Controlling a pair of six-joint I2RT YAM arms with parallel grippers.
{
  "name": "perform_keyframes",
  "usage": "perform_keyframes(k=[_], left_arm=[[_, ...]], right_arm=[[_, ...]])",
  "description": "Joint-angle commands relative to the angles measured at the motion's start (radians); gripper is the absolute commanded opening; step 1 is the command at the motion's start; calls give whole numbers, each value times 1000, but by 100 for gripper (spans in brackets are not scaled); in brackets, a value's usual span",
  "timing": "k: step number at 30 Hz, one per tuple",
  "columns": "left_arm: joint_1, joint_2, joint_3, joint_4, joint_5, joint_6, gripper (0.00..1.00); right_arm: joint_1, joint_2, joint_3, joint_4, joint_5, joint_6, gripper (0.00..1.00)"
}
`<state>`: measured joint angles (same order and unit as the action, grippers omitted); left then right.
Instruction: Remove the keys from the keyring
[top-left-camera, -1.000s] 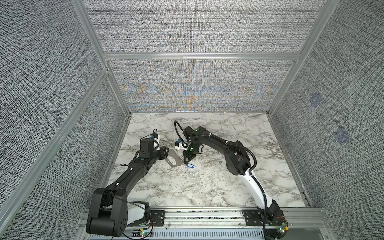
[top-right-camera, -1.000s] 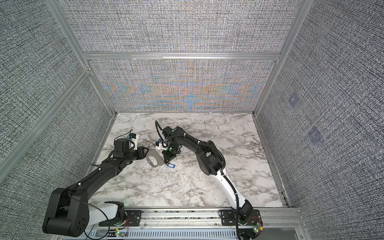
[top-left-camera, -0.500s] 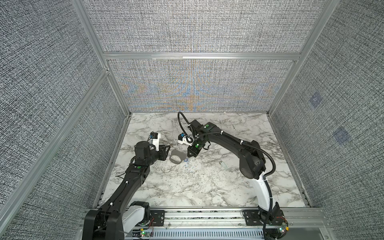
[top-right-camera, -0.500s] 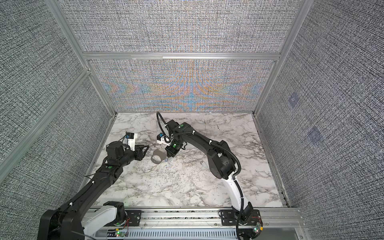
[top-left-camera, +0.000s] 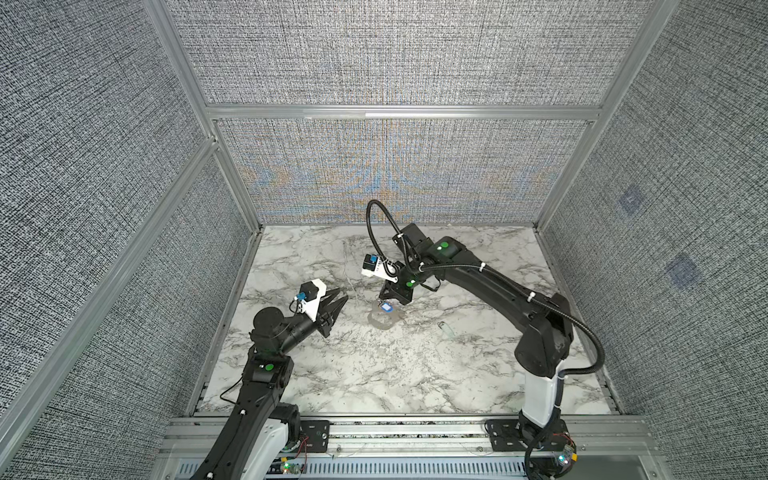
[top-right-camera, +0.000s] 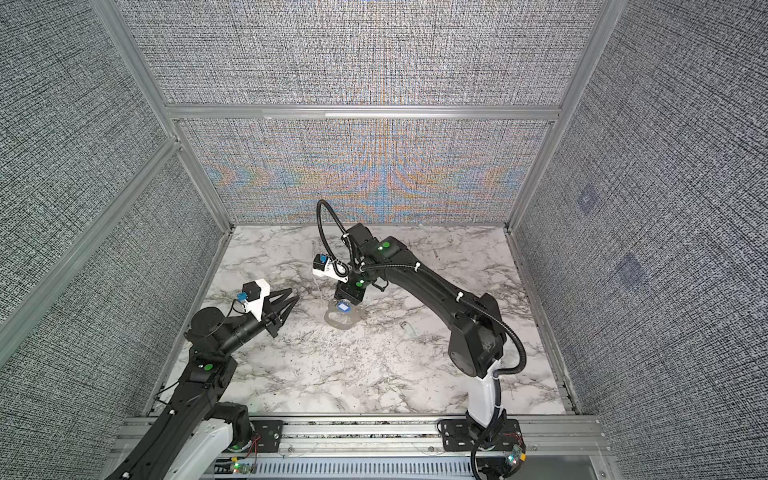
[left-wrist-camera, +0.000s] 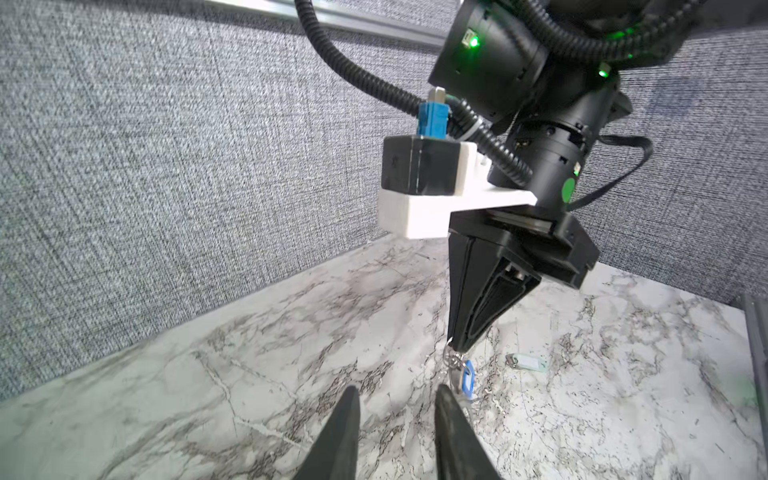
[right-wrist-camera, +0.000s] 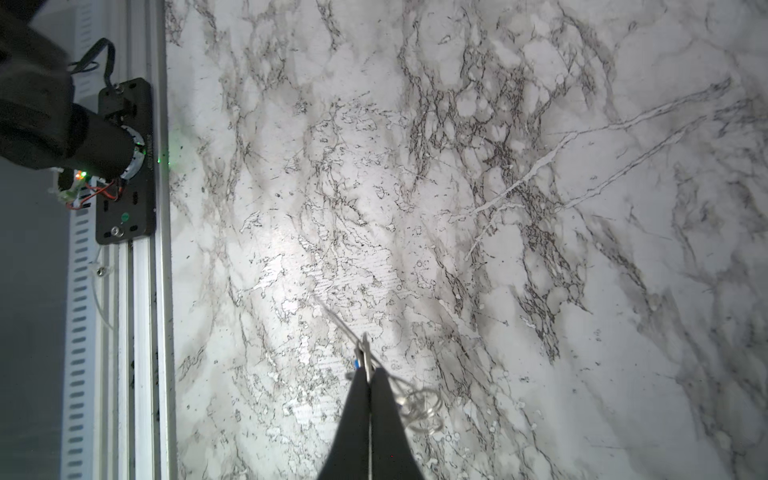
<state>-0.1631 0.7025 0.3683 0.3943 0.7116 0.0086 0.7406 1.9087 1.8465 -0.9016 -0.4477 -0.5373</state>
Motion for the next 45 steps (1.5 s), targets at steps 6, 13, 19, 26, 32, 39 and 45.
perform_keyframes(k=[6,13,19,26,32,39,45], left_arm=[[-28,26,47,40,180,80,26],[-112,72,109,-48,204,199,25],[-176,104,124,-53,205,229,23],[-260,133,145,-98,153,288,20],[-298,139,172,-132,61,334,17],[-326,148,189,-171,14,372,17],[-344,155,174,-160,-3,367,22]], right_arm=[[1,-130,-79,11,-82,-162,0],[2,-224,-162,59,-104,-217,0],[2,-295,-229,133,-122,-234,0],[6,-327,-247,130,-125,-249,0],[12,-329,-230,81,-101,-269,0],[30,-342,-240,60,-39,-313,0],[44,-360,-243,64,-22,-331,0]])
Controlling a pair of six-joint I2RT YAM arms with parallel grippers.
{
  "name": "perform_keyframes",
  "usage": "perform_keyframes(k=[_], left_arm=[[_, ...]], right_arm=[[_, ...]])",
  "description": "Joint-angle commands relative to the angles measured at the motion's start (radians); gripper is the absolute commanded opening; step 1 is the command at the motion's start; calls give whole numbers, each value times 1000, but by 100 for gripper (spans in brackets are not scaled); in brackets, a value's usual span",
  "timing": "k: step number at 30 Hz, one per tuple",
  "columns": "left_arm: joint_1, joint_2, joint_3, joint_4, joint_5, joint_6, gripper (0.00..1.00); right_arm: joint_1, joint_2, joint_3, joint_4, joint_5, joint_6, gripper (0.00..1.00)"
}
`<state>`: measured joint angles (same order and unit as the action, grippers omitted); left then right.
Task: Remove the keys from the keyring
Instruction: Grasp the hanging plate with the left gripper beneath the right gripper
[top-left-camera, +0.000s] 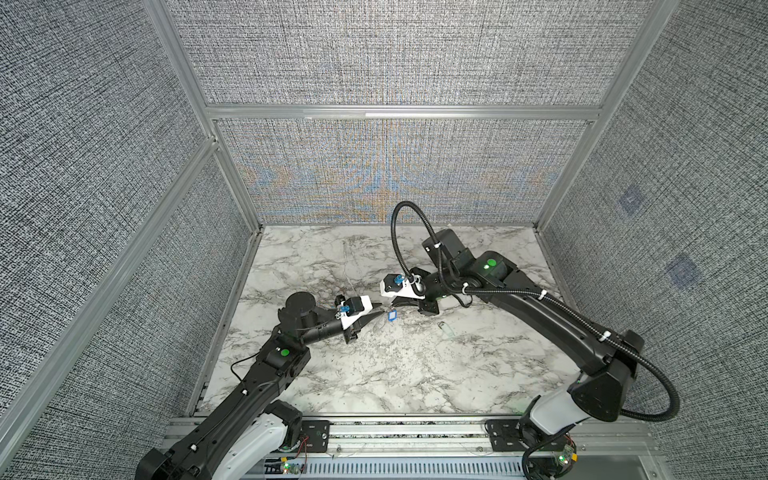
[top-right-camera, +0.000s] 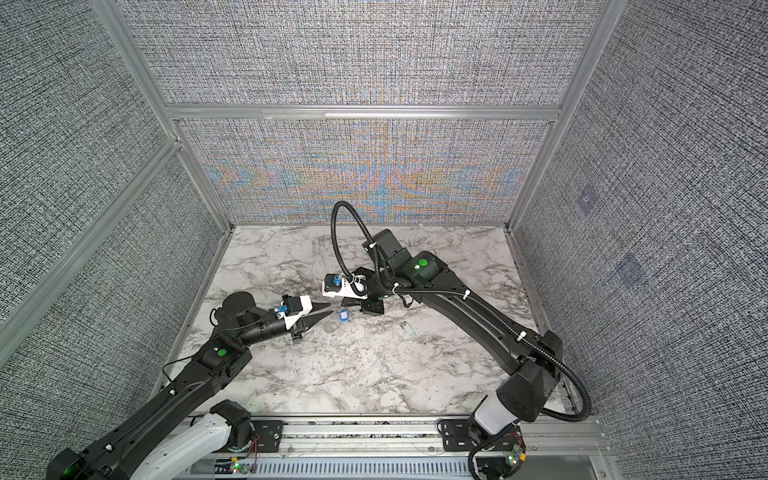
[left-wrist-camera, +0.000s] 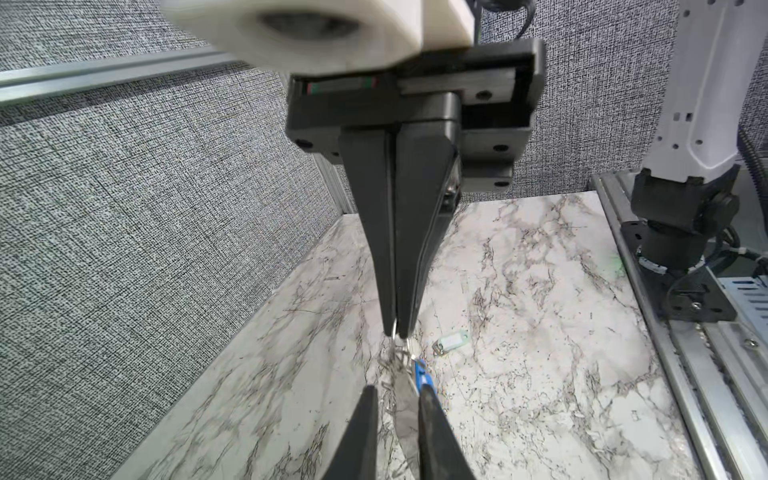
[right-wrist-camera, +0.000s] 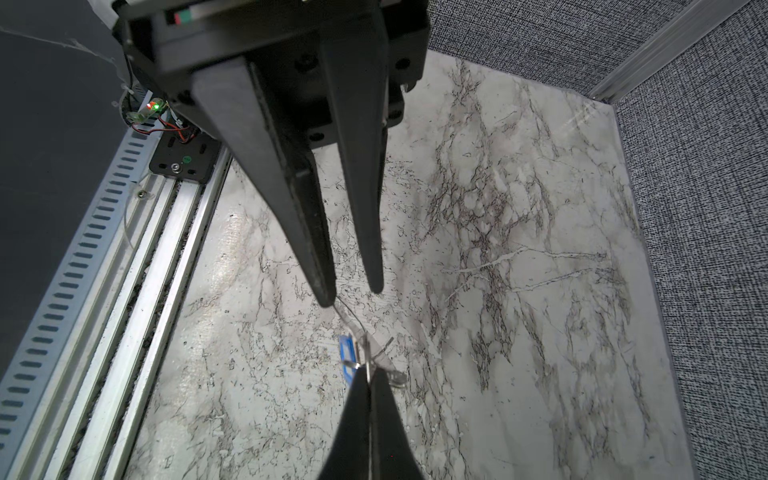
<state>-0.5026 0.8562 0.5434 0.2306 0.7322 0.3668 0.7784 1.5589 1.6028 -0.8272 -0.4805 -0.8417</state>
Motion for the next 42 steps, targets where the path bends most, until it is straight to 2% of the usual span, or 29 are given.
perform_keyframes(k=[1,21,42], left_arm=[[-5,0,-3,6,-28,4,22],[-66,19,-35,142,-58,-63,23],[-99,38,-36,188,-90,-84,14]], right_arm=[[8,-14,0,-9,17,-31,0],[34,-30,5,-17,42,-42,0],[45,-38,5,-1,23,-10,0]])
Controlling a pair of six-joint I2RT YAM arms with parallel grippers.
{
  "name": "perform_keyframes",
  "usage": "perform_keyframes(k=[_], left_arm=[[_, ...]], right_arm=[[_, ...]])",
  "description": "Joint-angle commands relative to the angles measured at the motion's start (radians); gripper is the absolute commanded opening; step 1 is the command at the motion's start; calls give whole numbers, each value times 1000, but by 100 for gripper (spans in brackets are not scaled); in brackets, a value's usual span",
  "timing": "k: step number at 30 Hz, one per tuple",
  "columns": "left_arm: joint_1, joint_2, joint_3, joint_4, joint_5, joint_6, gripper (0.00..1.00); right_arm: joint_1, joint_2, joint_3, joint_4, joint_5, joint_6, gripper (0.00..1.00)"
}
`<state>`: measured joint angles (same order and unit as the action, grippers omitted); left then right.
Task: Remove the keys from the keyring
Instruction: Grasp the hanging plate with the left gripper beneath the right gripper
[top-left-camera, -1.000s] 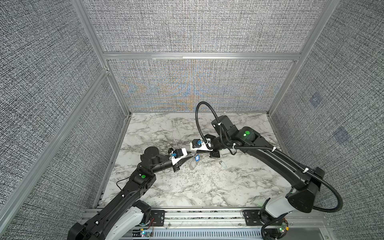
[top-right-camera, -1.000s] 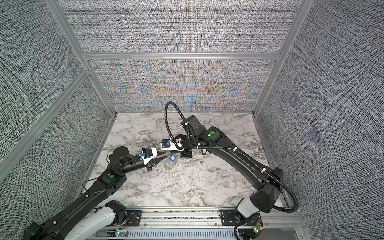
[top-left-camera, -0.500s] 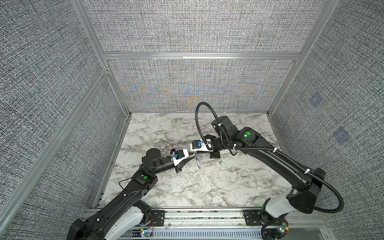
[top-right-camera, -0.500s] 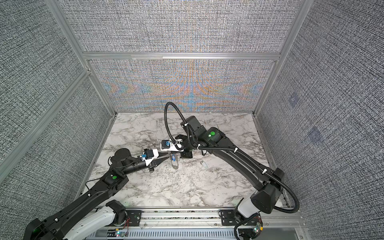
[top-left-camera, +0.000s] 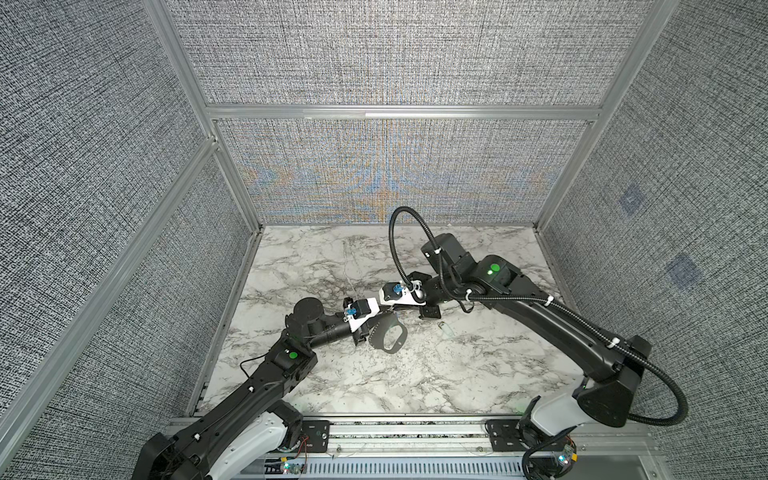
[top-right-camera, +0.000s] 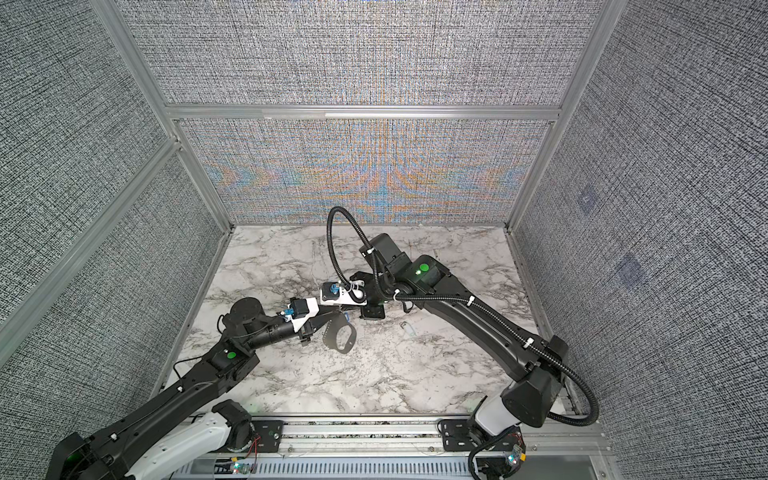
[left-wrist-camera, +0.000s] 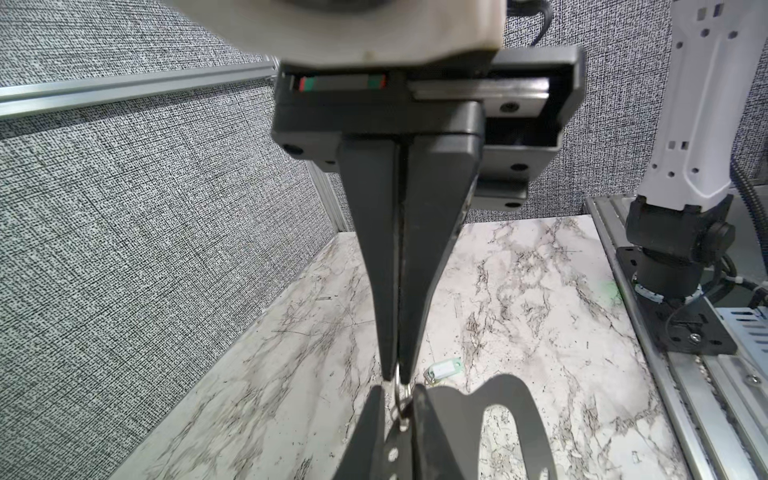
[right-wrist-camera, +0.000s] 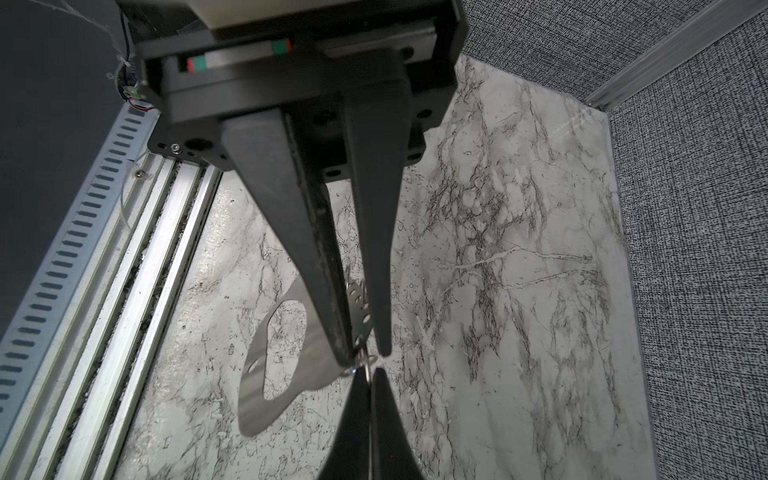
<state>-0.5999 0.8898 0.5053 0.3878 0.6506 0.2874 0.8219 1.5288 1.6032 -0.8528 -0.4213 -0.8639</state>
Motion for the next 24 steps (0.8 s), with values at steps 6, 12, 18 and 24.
perform_keyframes(k=[6,12,18,24], left_arm=[[-3,5,4,30,-2,-2,2],[-1,11,15,34,12,-21,17],[-1,-43,22,-46,-60,-1,25],[-1,-93,16,-76,-58,12,22]], right_arm=[[2,-15,-5,43,-37,27,0],[3,-16,-1,41,-1,37,0],[2,-16,1,4,48,42,0],[2,-18,9,-1,46,62,0]])
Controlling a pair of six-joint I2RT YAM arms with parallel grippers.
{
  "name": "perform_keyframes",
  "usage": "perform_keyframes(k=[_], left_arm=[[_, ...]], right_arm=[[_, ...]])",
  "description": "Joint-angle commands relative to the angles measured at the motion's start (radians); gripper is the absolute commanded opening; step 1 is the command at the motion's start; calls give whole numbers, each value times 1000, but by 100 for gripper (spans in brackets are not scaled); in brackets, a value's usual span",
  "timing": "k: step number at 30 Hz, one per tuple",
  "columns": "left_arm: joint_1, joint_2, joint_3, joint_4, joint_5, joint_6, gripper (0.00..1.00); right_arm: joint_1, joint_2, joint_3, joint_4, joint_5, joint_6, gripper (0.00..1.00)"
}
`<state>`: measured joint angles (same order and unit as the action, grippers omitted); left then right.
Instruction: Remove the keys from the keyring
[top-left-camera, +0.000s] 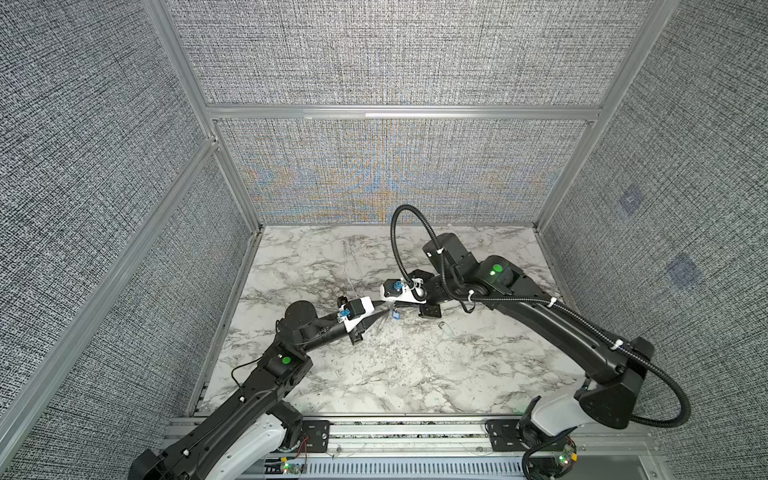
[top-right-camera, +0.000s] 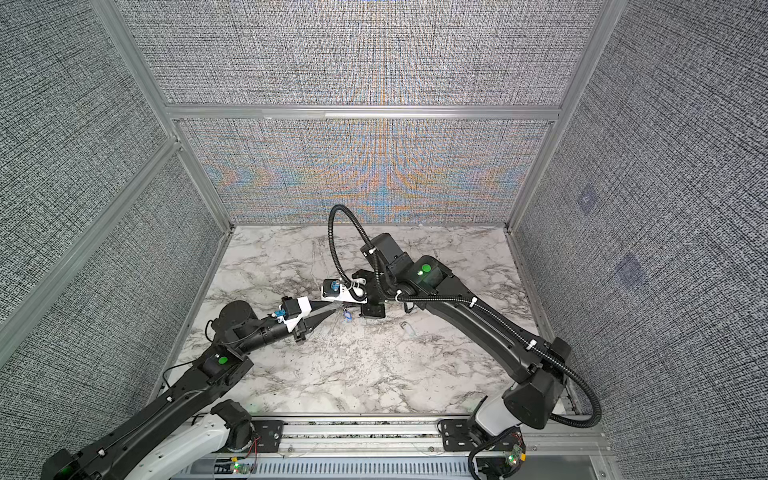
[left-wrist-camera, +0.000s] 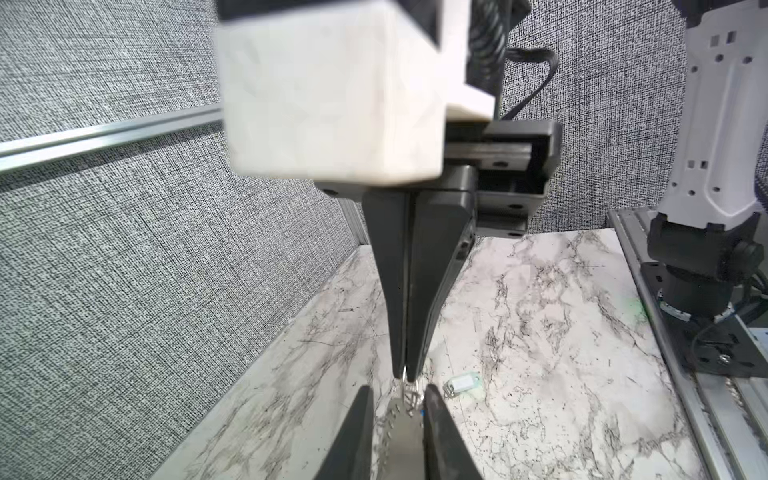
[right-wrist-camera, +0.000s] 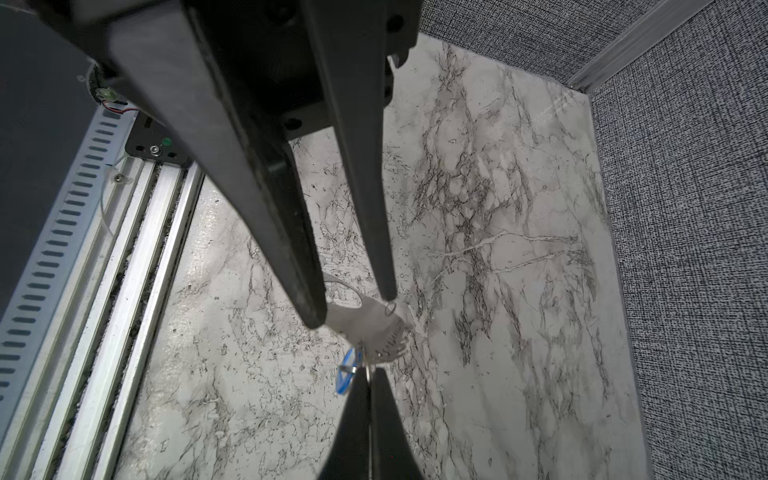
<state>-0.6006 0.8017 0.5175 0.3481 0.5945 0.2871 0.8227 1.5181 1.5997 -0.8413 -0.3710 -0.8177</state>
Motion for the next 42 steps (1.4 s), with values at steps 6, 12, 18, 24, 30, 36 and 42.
perform_keyframes(k=[6,12,18,24,30,36,42], left_arm=[[-1,37,28,-50,50,23,21],[-1,54,25,-2,31,10,21],[-4,67,24,11,27,4,21],[-11,84,27,32,33,-3,18],[-13,90,28,38,34,-5,15],[-16,94,25,45,34,-9,12],[-18,96,29,34,33,-11,9]], right_arm=[[1,2,37,-27,-11,35,0],[2,2,33,-35,-17,42,0],[3,2,34,-33,-34,49,0],[3,9,39,-35,-41,50,0],[4,7,43,-36,-45,52,0],[7,8,47,-35,-63,55,0],[9,4,43,-33,-63,41,0]])
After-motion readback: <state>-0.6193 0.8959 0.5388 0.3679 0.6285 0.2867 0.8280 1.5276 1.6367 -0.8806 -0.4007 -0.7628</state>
